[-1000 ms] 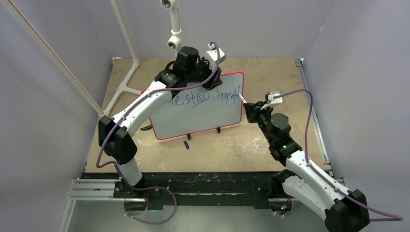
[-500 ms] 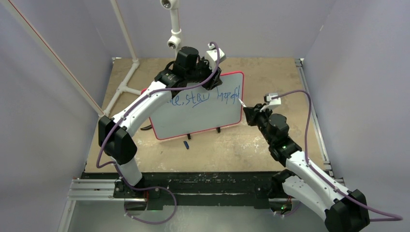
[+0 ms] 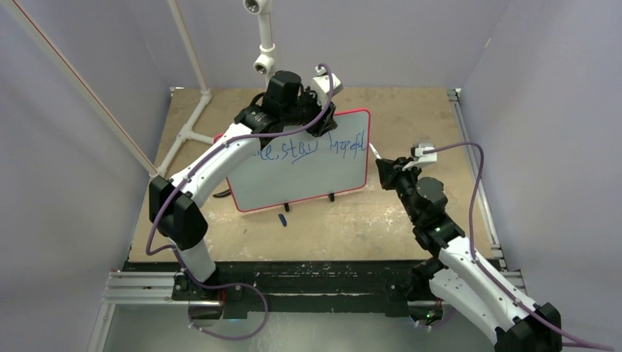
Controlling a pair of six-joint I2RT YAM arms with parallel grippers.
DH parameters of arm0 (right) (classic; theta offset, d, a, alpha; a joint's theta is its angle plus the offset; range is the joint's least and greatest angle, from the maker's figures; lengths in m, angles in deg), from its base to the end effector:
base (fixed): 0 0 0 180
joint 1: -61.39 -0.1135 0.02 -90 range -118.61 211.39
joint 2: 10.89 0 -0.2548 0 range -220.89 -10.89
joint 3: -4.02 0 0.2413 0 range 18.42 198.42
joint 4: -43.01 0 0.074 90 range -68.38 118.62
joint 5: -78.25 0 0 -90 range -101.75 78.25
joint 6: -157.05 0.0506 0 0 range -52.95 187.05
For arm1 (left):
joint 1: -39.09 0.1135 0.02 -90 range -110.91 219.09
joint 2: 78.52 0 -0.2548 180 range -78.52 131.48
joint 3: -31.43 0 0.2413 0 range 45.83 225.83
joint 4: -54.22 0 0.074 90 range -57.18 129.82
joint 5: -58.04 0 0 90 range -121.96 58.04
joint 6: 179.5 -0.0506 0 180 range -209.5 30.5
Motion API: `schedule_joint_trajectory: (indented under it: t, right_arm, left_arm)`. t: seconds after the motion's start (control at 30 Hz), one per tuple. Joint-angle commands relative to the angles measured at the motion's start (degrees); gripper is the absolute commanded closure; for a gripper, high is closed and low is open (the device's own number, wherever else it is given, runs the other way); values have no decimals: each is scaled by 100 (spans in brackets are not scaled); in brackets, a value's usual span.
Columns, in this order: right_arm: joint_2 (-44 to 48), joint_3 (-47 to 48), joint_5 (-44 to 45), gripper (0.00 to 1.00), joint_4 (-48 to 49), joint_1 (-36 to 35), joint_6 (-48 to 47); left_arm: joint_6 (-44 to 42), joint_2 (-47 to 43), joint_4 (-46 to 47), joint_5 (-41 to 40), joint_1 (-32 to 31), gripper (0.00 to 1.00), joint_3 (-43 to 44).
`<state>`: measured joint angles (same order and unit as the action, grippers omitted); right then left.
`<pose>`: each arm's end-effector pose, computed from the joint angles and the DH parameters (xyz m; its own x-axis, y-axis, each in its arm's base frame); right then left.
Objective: Write a sentence on the whiteboard
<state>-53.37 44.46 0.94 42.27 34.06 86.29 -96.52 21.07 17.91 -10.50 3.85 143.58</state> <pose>0.1796 0.0803 0.2710 -0.1240 0.2978 -0.9465 -0.2246 0.9207 0.3191 0.3232 -0.2510 0.3684 -0.2274 0.2999 -0.9265 0.8446 0.5342 -0.0344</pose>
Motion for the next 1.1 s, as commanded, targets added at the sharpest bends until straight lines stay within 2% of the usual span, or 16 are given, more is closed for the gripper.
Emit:
schedule_joint_trajectory:
  t: [0.0, 0.37, 1.07]
  right_arm:
    - [281, 87, -20, 100, 127, 9, -114]
    - [129, -17, -242, 100, -281, 9, 50]
    - [-250, -152, -188, 100, 207, 9, 93]
  left_arm:
    - [95, -287, 46, 156, 28, 59, -54]
    - [102, -265, 47, 166, 28, 59, -68]
    - [92, -270, 58, 175, 44, 59, -75]
